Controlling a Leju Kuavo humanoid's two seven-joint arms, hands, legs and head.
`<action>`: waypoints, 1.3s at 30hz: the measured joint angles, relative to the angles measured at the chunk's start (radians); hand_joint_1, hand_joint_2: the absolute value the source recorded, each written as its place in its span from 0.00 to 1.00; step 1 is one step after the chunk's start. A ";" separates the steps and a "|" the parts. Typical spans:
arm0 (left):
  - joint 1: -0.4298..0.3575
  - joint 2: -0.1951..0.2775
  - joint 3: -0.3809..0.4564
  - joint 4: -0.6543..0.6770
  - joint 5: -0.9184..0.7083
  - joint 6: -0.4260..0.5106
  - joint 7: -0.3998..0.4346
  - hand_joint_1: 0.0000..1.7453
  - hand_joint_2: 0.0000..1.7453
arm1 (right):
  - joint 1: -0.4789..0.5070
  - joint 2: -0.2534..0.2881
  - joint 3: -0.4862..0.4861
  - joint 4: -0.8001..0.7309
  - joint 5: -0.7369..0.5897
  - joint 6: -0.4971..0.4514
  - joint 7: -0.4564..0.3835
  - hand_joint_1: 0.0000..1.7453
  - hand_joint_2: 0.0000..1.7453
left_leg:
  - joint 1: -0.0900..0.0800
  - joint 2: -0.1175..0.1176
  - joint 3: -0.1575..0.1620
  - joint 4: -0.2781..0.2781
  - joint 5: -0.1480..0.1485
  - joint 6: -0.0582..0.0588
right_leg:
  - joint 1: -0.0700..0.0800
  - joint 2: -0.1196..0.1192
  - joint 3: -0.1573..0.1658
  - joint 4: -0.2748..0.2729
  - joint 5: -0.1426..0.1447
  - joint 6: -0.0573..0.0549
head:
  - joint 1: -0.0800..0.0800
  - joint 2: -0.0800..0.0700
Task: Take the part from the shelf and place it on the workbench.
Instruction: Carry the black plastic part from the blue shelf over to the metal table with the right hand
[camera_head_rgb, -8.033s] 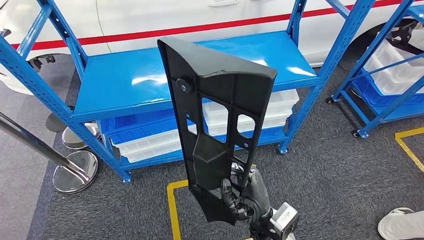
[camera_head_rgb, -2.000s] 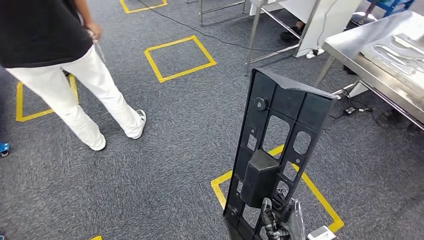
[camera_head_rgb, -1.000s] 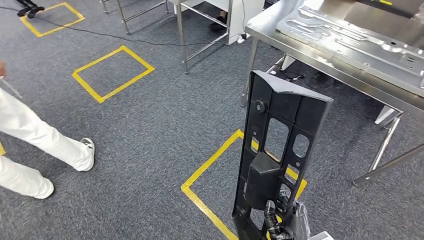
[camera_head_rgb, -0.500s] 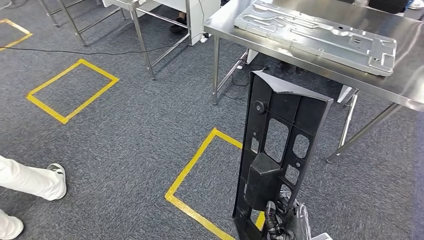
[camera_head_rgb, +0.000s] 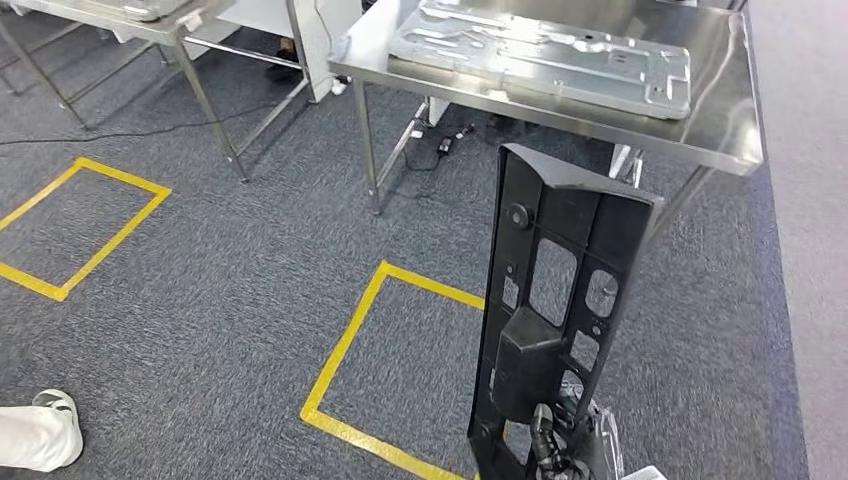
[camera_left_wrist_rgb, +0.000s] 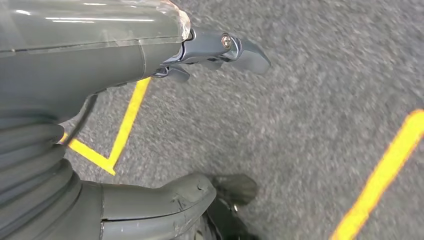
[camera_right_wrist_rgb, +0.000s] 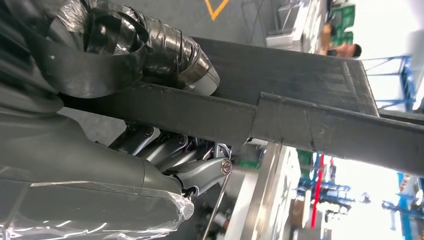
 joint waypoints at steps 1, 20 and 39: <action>-0.002 0.000 0.000 0.000 0.005 -0.007 -0.002 0.00 1.00 | 0.000 -0.001 0.000 0.000 0.005 -0.003 0.003 1.00 1.00 | 0.002 -0.014 -0.003 0.013 -0.010 -0.005 | -0.002 0.009 0.003 -0.005 -0.001 -0.008 | 0.000 0.000; 0.005 0.010 0.006 0.013 0.015 -0.017 -0.002 0.00 1.00 | -0.018 -0.007 0.010 0.000 0.073 -0.052 0.044 1.00 1.00 | 0.002 -0.116 -0.022 -0.001 0.021 0.048 | -0.001 0.055 -0.059 0.220 -0.118 0.024 | 0.000 0.000; 0.003 0.019 0.008 0.039 0.014 -0.016 0.000 0.00 1.00 | -0.020 -0.019 0.018 0.000 0.092 -0.067 0.061 1.00 1.00 | 0.001 -0.115 -0.130 0.238 -0.137 -0.004 | 0.008 0.059 0.042 0.008 -0.035 -0.040 | -0.002 0.000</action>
